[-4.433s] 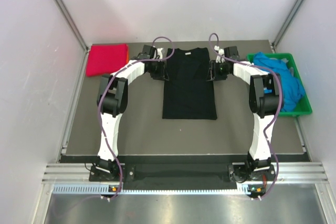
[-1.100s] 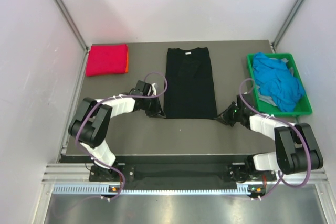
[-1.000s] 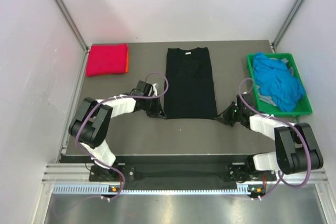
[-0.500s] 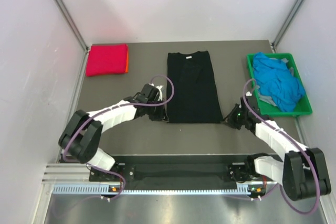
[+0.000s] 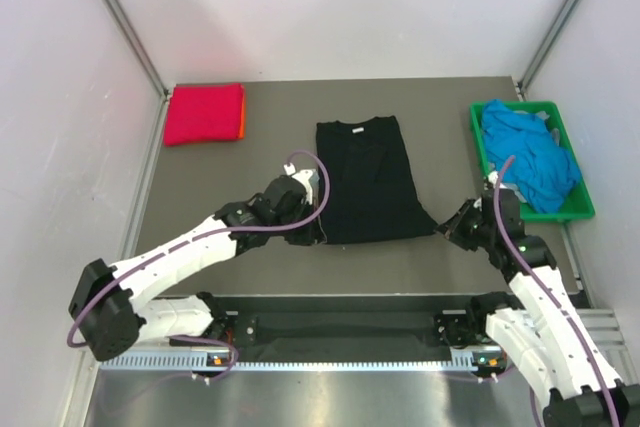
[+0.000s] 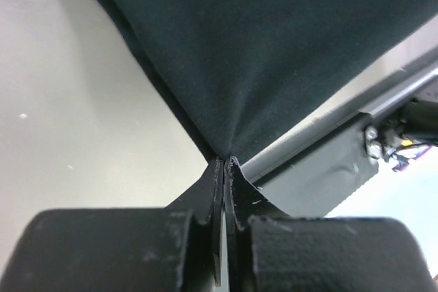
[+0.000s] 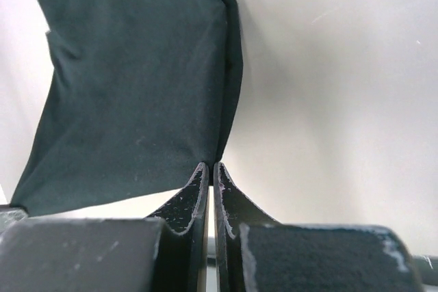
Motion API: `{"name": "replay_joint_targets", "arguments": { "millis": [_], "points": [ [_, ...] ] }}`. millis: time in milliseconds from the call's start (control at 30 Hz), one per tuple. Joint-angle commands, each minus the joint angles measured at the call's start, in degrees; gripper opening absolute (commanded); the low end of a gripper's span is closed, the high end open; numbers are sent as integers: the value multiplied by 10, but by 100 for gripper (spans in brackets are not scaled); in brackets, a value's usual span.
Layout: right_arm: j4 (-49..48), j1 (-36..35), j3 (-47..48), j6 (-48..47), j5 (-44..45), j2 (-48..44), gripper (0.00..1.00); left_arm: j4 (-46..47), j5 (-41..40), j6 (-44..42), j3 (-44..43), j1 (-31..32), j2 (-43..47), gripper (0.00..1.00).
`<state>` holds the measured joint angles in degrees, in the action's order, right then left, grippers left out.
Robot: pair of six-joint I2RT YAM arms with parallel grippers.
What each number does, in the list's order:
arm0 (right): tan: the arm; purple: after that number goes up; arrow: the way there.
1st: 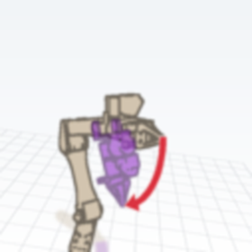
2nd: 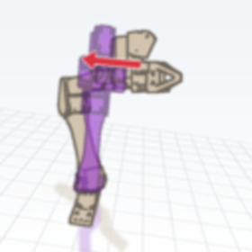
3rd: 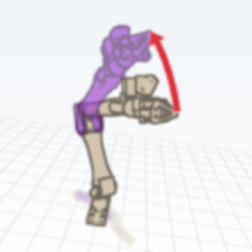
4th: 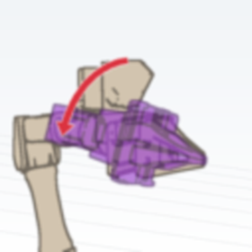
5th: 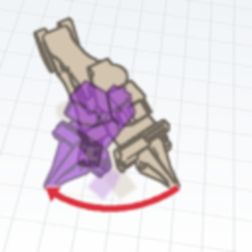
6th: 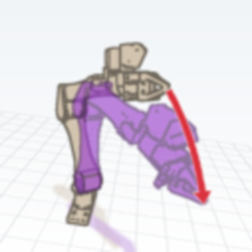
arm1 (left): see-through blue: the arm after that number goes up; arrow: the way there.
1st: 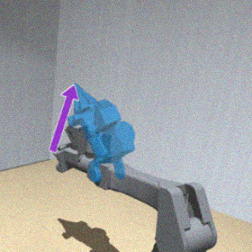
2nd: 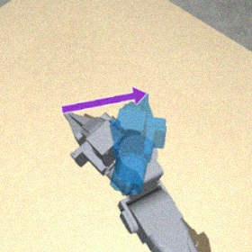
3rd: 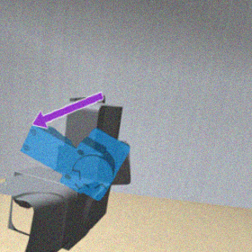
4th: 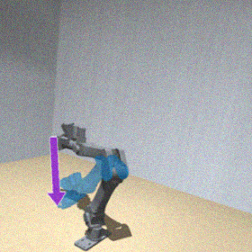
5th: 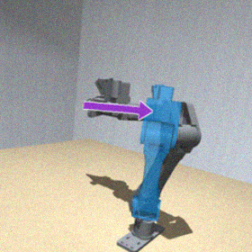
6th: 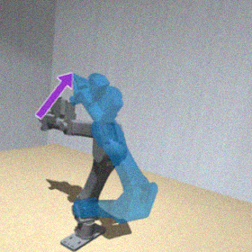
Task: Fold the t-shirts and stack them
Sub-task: Fold the tshirt
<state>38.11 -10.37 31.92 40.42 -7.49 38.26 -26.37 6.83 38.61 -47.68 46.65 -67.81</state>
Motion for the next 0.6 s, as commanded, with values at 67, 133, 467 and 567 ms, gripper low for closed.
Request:
{"name": "replay_joint_targets", "arguments": {
  "millis": [67, 133, 467, 567],
  "points": [
    [63, -3, 57, -23, 26, -41, 0, -24, -27, 35, -44, 25, 39, 0],
    [58, -3, 84, -33, 28, -28, 0, -32, -55, 24, -72, 24, 22, 0],
    [-64, 0, 226, -92, 33, 159, 0, -42, -9, -42, -240, -75, -119, 0],
    [-108, 3, 277, -120, -21, 264, 0, -40, 17, -61, -295, -122, -167, 0]
  ]
}}
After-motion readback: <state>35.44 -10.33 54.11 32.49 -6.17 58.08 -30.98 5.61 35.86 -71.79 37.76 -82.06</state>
